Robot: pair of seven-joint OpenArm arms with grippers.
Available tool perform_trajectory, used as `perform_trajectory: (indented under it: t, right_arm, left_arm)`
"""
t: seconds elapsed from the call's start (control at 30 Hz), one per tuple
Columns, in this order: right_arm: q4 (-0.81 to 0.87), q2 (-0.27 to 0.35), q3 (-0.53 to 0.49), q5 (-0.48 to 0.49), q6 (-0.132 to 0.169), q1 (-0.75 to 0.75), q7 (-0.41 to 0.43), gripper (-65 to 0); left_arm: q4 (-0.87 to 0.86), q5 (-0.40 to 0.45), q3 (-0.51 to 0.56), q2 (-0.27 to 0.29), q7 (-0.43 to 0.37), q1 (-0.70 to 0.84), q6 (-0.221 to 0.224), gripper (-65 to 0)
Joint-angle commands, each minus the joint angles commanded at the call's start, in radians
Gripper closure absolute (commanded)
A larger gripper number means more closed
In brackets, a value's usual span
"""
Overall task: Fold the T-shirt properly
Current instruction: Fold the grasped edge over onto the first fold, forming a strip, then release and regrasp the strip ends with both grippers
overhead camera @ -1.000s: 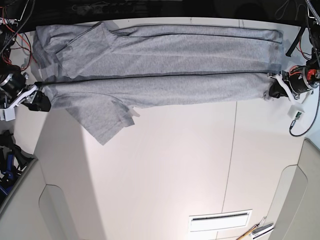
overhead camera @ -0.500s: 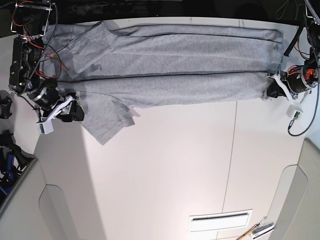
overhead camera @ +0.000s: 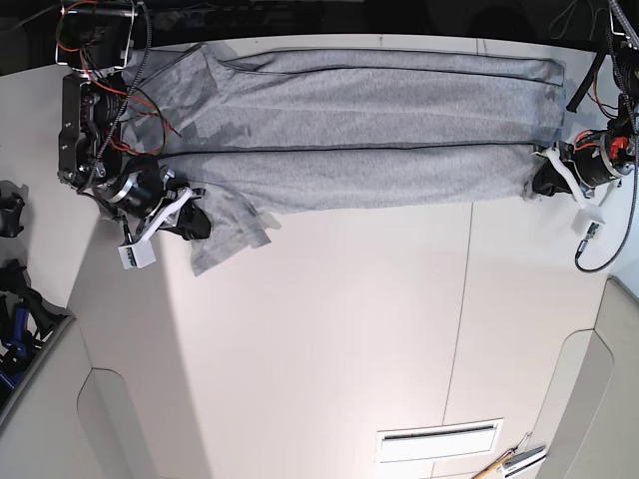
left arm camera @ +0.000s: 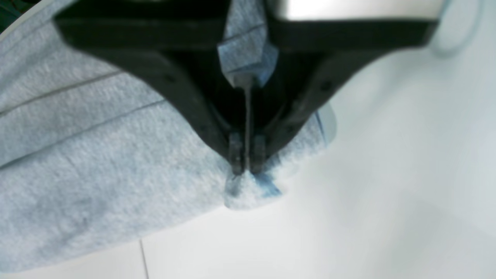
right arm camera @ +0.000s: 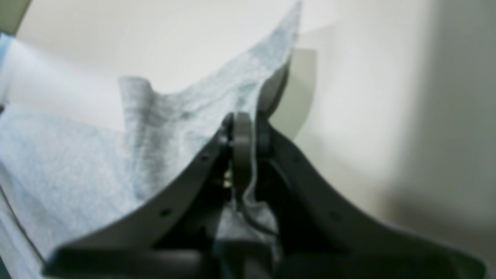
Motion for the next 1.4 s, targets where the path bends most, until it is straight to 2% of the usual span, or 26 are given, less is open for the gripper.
perform_trajectory:
  t: [0.17,0.33,0.53,0.73,0.87,0.93,0.97,1.0,1.03,1.07,1.2,1.33,1.4]
  right_arm:
    - [0.217,0.004,0.144,0.079,0.012,-0.062,-0.131,0.0]
    - [0.426,0.066,0.220,0.219,0.015,-0.198,-0.195,0.0]
    - [0.497,0.121,0.254,0.271,0.015,-0.339,-0.196,0.0]
    - [0.497,0.118,0.256,0.312,0.015,-0.449,-0.195,0.0]
    - [0.497,0.116,0.256,0.303,0.014,-0.501,-0.194,0.0]
    - [0.497,0.113,0.256,0.257,0.011,-0.504,-0.195,0.0]
    - [0.497,0.114,0.256,0.248,0.010,-0.504,-0.195,-1.8]
    - [0.497,0.114,0.257,0.247,0.004,-0.504,-0.196,-12.7]
    - [0.497,0.114,0.258,0.248,0.003,-0.504,-0.209,-21.7]
    - [0.497,0.114,0.261,0.254,0.003,-0.504,-0.224,-26.4]
    - [0.499,0.114,0.336,0.327,0.003,-0.502,-0.247,-27.1]
    - [0.540,0.113,0.463,0.391,0.007,-0.501,-0.248,-26.9]
    - [0.572,0.114,0.483,0.398,0.009,-0.501,-0.248,-26.9]
  left_arm:
    - [0.067,-0.040,0.000,-0.003,0.068,0.003,0.000,0.0]
    - [0.198,-0.066,-0.029,-0.039,0.089,0.068,0.000,0.0]
    - [0.253,-0.068,-0.158,-0.047,0.089,0.206,0.000,0.0]
    - [0.253,-0.111,-0.172,-0.044,0.092,0.270,0.000,0.0]
    - [0.253,-0.111,-0.172,-0.043,0.088,0.285,0.000,-19.4]
    - [0.253,-0.111,-0.172,-0.043,0.076,0.299,0.000,-29.9]
    - [0.253,-0.111,-0.172,-0.038,0.076,0.301,0.000,-35.1]
    - [0.253,-0.107,-0.172,-0.032,0.076,0.300,0.000,-38.5]
    - [0.253,-0.100,-0.172,-0.027,0.072,0.300,0.000,-39.4]
    - [0.253,-0.085,-0.172,-0.020,0.065,0.300,0.000,-39.3]
    - [0.253,-0.024,-0.203,0.030,0.062,0.300,0.075,-39.3]
    - [0.253,-0.048,-0.333,0.107,0.061,0.301,0.077,-39.3]
    - [0.253,-0.073,-0.409,0.143,0.061,0.301,0.077,-39.3]
